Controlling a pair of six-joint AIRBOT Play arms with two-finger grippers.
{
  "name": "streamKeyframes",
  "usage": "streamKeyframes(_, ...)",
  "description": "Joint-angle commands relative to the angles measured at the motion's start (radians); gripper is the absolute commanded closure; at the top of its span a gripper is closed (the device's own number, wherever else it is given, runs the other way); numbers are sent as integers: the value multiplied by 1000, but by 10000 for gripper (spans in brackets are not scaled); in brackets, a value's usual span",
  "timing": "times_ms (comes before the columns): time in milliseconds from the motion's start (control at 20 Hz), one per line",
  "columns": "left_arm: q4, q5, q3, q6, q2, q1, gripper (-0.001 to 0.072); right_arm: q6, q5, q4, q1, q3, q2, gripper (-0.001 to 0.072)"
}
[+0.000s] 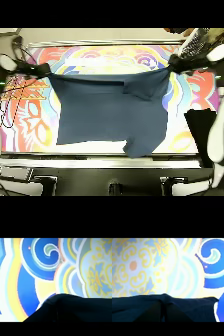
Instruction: Fold the clothes and pants, and hang the long-sleeved shirts on hangers.
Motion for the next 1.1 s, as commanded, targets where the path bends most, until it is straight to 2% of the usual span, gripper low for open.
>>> streamKeyframes(0,-2,149,-3,5,-162,-12,696,-22,-199,1,40,-12,-183,681)
streamKeyframes(150,-1,148,-3,6,-203,-10,695,-18,-203,-24,47,-12,-229,681)
streamKeyframes(300,1,97,-3,13,-210,-10,695,17,-97,-111,47,-11,-229,680)
streamKeyframes(500,2,-87,-4,13,-212,-10,695,54,62,-200,47,-11,-230,680)
streamKeyframes(700,2,-251,-22,5,-222,-10,695,63,132,-225,47,-11,-230,680)
streamKeyframes(1050,-2,-272,-113,-6,-224,-31,694,66,200,-227,47,-11,-261,680)
